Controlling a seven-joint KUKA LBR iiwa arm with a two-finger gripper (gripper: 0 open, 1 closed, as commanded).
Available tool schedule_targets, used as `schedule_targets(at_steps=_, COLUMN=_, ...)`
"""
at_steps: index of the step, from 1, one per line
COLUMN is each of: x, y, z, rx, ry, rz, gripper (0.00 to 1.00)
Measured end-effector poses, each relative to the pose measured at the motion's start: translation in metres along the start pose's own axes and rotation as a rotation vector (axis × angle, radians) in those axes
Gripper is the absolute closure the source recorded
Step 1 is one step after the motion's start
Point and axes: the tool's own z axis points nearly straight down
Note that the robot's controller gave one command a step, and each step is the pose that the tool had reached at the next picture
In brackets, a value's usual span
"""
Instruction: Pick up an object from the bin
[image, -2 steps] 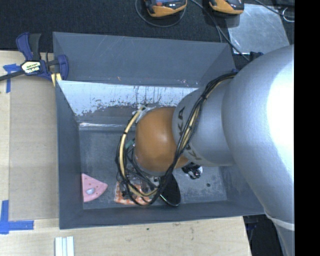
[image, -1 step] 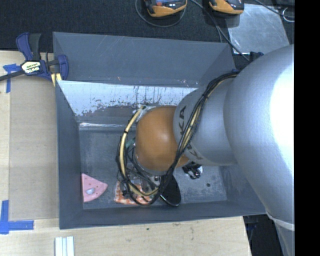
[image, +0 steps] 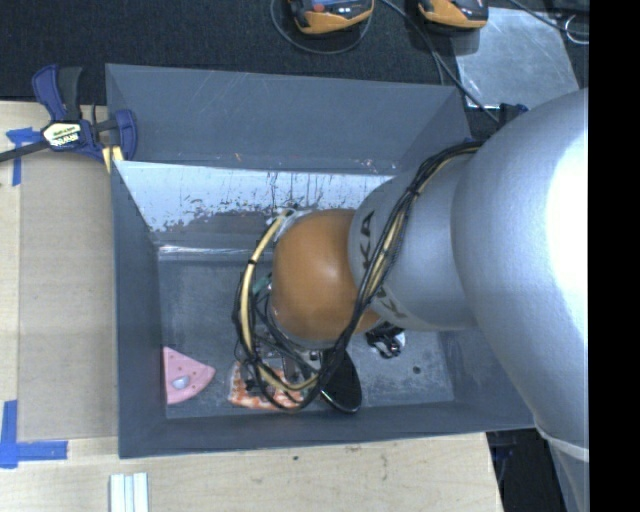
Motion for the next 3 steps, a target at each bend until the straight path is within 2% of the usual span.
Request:
schedule_targets(at_steps=2, x=0.001, y=0.0, z=-0.012, rx=0.002, ry=0.006, rz=0.0, gripper=1.0)
schedule_targets(at_steps=3, x=0.002, y=-0.001, z=-0.035, rx=0.003, ry=0.01, rz=0.0, gripper=1.0)
